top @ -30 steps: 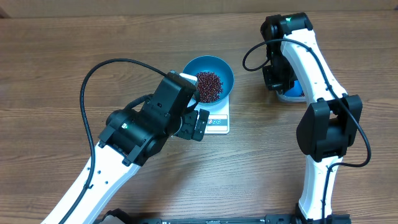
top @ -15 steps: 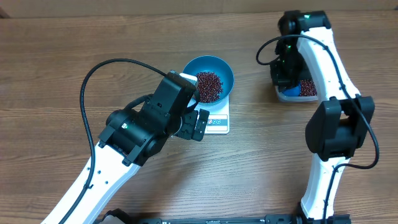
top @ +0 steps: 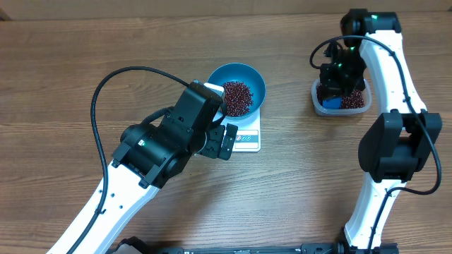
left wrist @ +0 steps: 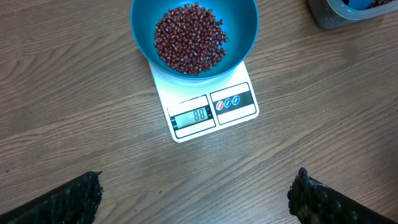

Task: Scoop item into bowl and weigh 150g on scale
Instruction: 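Dip the scoop into the red beans and scoop more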

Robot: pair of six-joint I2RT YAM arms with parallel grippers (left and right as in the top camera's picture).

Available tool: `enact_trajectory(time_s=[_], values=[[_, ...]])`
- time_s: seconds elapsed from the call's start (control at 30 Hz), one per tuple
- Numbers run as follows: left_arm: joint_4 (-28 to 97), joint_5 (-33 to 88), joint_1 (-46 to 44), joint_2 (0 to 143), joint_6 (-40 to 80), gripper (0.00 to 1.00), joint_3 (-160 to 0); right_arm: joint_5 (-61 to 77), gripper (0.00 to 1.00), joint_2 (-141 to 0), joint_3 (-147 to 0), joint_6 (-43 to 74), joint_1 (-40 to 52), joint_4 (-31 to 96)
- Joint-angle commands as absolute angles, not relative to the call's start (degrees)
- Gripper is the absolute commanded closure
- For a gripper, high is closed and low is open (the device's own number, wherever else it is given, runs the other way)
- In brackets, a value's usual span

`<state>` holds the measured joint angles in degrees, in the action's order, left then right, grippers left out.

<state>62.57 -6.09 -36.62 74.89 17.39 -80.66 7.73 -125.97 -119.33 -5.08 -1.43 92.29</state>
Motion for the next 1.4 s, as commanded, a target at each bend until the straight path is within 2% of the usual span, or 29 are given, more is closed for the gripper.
enact_trajectory(time_s=[0.0,0.27,0.57,0.7,1.37], values=[[62.4,-6.6,-36.4,75.0,16.9,0.00,-81.2,10.4,0.96,-125.0,-119.0,-9.6,-3.0,89.4],[62.4,-6.6,-36.4,75.0,16.9,0.00,-81.2,19.5,0.96,-125.0,-119.0,-18.1,-7.0,87.7],[62.4,-6.6,-36.4,75.0,16.9,0.00,-81.2,21.2,0.96,-125.0,-119.0,-22.2,-10.0,89.3],[62.4,-6.6,-36.4,75.0,16.9,0.00,-81.2,27.7,0.96,-125.0,-119.0,-27.0,-11.6,90.9],[62.4,-6.6,-36.4,75.0,16.9,0.01,-81.2,32.1,0.96,-125.1,-118.9,-31.5,-12.7,93.8]])
